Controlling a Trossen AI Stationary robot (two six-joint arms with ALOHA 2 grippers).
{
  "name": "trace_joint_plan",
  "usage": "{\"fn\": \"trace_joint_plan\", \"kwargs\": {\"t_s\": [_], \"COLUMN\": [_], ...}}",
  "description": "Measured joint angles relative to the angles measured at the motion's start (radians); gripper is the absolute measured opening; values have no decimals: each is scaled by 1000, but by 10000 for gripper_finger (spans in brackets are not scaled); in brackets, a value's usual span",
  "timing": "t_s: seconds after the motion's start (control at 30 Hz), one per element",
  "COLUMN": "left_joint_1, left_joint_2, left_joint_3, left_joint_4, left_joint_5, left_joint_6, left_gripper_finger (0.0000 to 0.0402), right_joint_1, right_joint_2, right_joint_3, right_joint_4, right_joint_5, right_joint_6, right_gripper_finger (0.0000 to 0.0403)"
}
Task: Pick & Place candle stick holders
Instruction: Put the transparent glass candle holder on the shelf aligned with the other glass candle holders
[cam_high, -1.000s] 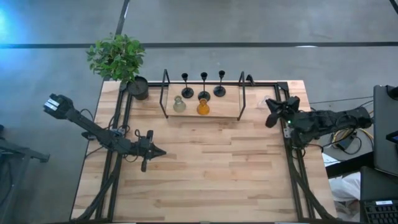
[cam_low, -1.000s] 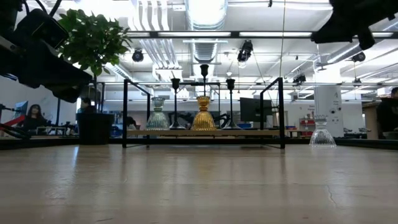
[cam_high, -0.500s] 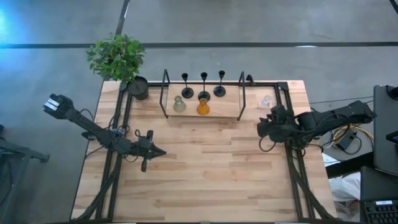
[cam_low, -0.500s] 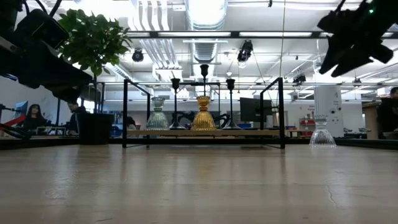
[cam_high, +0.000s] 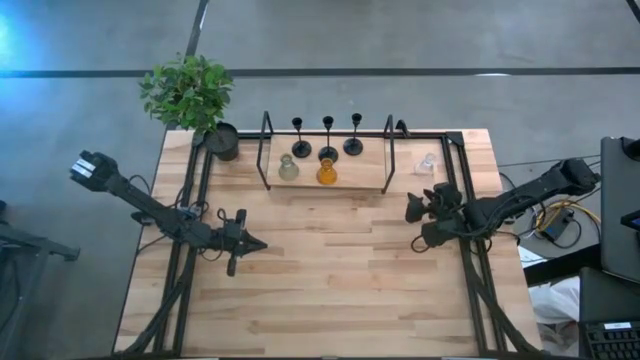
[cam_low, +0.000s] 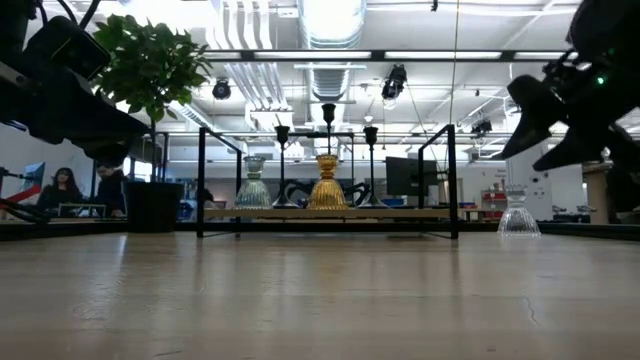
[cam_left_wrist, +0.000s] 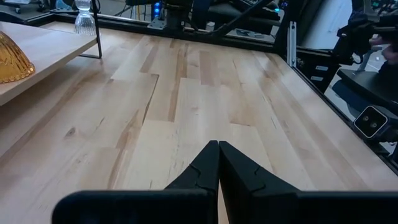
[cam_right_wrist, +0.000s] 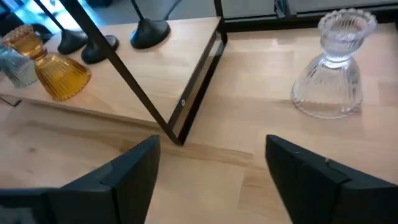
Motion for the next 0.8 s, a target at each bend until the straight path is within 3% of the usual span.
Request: {"fn": "trace_joint_plan", "kwargs": {"t_s": [0.17,0.37,0.7,0.8], "left_joint_1": [0,0,0,0], "left_joint_2": [1,1,1,1], "left_joint_3": [0,0,0,0], "left_joint_4": [-1,0,0,1], "left_joint_5": [0,0,0,0], "left_joint_6": [0,0,0,0], "left_gripper_finger": [14,14,14,14], "right_joint_1": [0,-34,-183,-236], "right_joint_2": [40,109,217,229], "right_joint_3": [-76,-131,-149,-146], "right_joint_4": [103,156,225,230], "right_joint_5": [66,201,205,161], "right_joint_6": [-14,36,-8,-5], "right_gripper_finger": [303,300,269,267]}}
